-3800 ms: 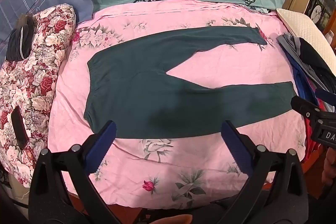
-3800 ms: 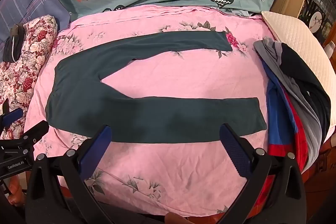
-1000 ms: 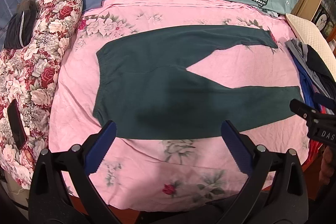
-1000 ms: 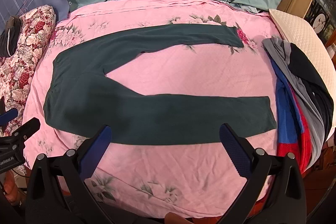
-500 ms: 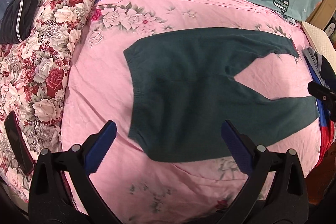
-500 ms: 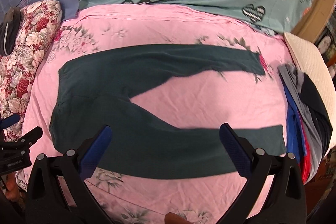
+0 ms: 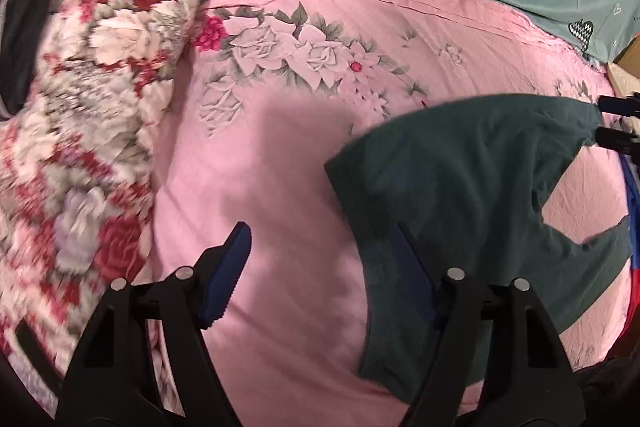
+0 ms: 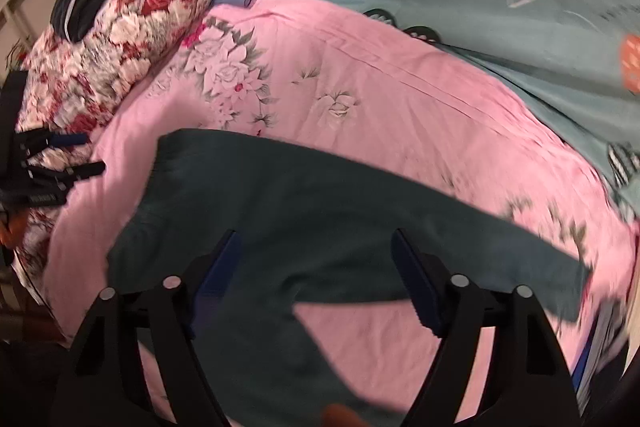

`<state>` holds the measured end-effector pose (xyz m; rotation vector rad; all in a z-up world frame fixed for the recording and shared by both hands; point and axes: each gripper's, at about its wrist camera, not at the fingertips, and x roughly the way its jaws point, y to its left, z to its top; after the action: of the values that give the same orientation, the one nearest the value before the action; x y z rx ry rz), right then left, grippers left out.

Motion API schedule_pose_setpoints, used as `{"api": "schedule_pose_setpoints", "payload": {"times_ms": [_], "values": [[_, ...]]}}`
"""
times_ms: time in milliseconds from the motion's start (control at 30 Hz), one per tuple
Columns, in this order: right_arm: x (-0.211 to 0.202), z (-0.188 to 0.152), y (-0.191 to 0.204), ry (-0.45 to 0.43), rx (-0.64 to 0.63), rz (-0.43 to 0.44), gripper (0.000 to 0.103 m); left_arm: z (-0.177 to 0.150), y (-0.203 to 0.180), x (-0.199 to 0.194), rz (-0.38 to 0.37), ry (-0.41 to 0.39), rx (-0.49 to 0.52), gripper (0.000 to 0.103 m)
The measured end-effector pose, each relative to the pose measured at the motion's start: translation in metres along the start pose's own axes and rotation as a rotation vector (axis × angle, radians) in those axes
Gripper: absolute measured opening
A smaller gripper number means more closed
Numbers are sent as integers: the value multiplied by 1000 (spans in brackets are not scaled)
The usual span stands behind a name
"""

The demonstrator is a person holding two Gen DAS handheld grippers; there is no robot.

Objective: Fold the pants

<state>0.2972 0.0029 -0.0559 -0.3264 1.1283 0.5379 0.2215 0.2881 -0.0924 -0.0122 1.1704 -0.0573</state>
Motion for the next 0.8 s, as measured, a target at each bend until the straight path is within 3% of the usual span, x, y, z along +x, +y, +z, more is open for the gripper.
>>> {"api": "schedule_pose_setpoints", "payload": {"times_ms": [100, 167, 433, 600, 633, 667, 733, 767, 800], "values": [[50, 20, -17, 52, -74, 79, 62, 18, 9, 32, -23, 32, 25, 67], [73, 27, -26, 70, -92, 125, 57, 27, 7, 53, -35, 54, 61, 57], [132, 52, -47, 90, -209, 251, 57, 51, -4, 100, -122, 97, 197, 52], [141, 52, -34, 85, -342, 229, 53, 56, -10, 116, -160, 120, 274, 51], [141, 52, -31, 80, -363, 214, 43, 58, -11, 116, -169, 122, 283, 49], [141, 51, -28, 78, -389, 205, 25, 59, -12, 116, -187, 124, 288, 38], [141, 48, -23, 82, -420, 195, 12, 62, -15, 118, -224, 141, 295, 23], [141, 46, -21, 87, -435, 197, 4, 62, -18, 119, -231, 144, 306, 20], [141, 44, -18, 89, -444, 195, 4, 61, -21, 119, -226, 141, 322, 19]]}}
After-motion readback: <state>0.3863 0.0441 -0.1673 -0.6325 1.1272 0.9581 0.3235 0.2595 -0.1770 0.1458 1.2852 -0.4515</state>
